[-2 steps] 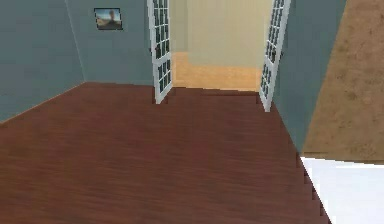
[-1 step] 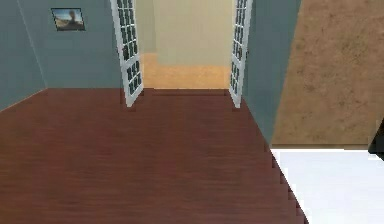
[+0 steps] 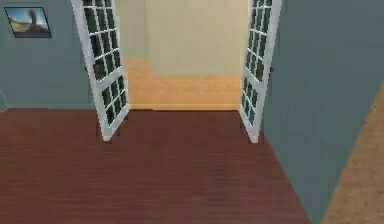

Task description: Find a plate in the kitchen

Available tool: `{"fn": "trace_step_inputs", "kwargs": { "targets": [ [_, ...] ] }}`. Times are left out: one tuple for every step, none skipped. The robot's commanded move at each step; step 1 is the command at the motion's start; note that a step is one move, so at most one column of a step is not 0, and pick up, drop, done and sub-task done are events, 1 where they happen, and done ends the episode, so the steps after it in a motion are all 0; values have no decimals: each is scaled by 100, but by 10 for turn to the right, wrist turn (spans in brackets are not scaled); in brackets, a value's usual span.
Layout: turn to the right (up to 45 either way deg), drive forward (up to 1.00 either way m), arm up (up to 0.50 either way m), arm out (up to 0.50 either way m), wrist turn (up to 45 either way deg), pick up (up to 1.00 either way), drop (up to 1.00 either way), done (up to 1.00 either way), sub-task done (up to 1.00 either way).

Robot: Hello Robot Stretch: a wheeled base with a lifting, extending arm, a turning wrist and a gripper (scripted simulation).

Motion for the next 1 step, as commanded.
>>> {"fn": "trace_step_inputs", "kwargs": {
  "targets": [
    [0, 100, 0, 0, 0, 0, 0, 0, 0]
  ]
}}
